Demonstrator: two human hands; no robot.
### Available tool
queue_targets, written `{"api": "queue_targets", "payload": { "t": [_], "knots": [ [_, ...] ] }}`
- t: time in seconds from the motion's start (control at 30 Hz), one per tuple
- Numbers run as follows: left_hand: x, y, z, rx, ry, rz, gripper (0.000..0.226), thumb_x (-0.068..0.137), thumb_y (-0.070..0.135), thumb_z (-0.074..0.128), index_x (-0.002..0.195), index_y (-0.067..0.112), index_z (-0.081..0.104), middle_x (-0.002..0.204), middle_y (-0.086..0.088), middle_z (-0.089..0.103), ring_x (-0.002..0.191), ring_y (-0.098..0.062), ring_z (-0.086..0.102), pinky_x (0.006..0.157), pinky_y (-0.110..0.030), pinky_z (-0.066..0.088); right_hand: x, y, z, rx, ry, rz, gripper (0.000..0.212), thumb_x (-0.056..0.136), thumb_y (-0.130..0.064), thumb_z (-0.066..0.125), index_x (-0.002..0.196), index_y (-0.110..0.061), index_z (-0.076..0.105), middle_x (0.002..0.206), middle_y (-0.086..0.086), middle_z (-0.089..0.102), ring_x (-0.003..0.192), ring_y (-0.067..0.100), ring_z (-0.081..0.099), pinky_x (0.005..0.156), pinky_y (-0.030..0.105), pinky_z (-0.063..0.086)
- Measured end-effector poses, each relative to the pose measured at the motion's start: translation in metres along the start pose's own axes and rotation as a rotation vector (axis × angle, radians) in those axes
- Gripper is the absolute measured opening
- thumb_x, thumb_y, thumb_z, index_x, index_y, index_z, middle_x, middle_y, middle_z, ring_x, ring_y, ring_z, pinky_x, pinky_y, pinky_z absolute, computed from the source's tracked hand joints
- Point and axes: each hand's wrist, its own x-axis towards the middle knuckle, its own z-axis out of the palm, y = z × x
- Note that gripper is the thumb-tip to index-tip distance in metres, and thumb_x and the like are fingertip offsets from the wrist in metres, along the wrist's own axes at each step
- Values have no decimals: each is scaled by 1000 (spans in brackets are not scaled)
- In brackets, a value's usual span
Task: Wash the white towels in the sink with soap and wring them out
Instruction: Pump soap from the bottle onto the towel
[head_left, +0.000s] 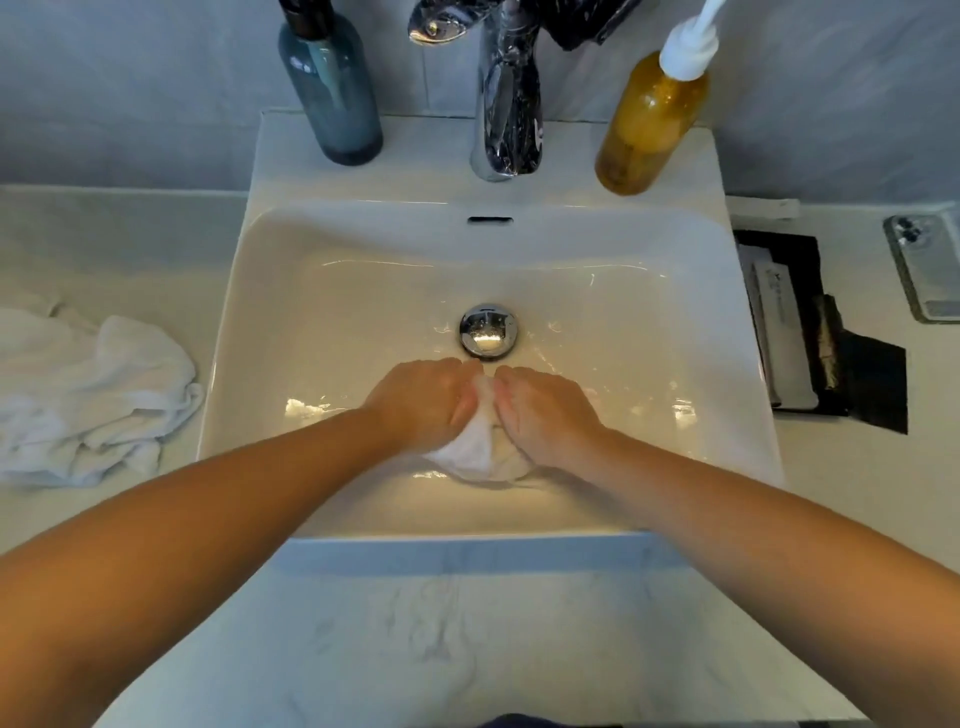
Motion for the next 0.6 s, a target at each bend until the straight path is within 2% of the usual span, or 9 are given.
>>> {"api": "queue_targets", "payload": {
  "t": [0.07, 0.1, 0.17, 0.23, 0.27, 0.33, 0.4, 0.5, 0.6],
  "knots": [
    [1, 0, -12, -92, -5, -21, 61, 90, 48, 15, 120, 15, 57, 107, -5, 65, 93, -28, 60, 71, -34, 40, 2, -2, -14, -4, 13, 32, 39, 105, -36, 27, 102, -13, 58, 97, 4, 63, 92, 30, 61, 70, 35, 37],
    [-3, 0, -22, -88, 86, 31, 63, 86, 50, 17, 113, 12, 59, 101, -6, 65, 89, -29, 60, 67, -34, 41, 0, -2, -22, -30, 70, 0, 39, 102, -41, 28, 99, -14, 57, 96, 2, 61, 90, 27, 60, 67, 34, 34],
    [-14, -4, -31, 9, 255, 230, 55, 81, 51, 33, 99, 8, 61, 89, -8, 63, 76, -31, 59, 55, -32, 39, -9, 1, -32, -75, 169, -125, 52, 89, -58, 28, 103, -17, 57, 99, -1, 57, 88, 23, 56, 63, 31, 29],
    [-27, -11, -22, 59, 269, 355, 53, 78, 56, 46, 97, 9, 60, 88, -7, 60, 71, -29, 56, 53, -33, 39, -21, 3, -29, -86, 94, -186, 63, 79, -72, 32, 113, -23, 52, 110, -2, 51, 90, 21, 54, 62, 31, 32],
    [-32, -12, -15, 45, 217, 341, 58, 78, 61, 46, 104, 10, 58, 94, -7, 60, 75, -28, 55, 57, -35, 42, -26, 3, -23, -92, 38, -177, 69, 77, -77, 33, 122, -26, 45, 117, -2, 48, 94, 21, 53, 64, 32, 37],
    [-37, -9, 0, -4, 109, 224, 74, 78, 65, 45, 130, 12, 46, 111, -6, 61, 89, -26, 56, 72, -41, 45, -32, 3, -4, -97, -26, -130, 85, 78, -82, 27, 143, -26, 30, 124, 3, 49, 103, 24, 52, 75, 38, 46],
    [-33, -9, 12, -7, 56, 146, 81, 79, 61, 43, 143, 11, 38, 113, -7, 62, 91, -27, 57, 77, -43, 46, -29, 3, 9, -62, -14, -89, 93, 84, -84, 15, 146, -18, 32, 125, 9, 53, 104, 29, 54, 82, 44, 48],
    [-18, -11, 19, 41, 158, 188, 58, 81, 51, 41, 124, 13, 51, 92, -6, 63, 76, -27, 57, 65, -40, 45, -18, 6, 12, -46, -2, -37, 79, 89, -70, 12, 130, -11, 46, 119, 10, 58, 101, 31, 59, 79, 45, 50],
    [-6, -17, 26, 18, 233, 251, 40, 86, 46, 40, 107, 13, 52, 81, -7, 63, 67, -27, 57, 56, -35, 48, -12, 4, 16, 156, -13, 2, 73, 92, -71, 13, 126, -15, 45, 101, 7, 62, 84, 28, 63, 73, 46, 54]
  ]
}}
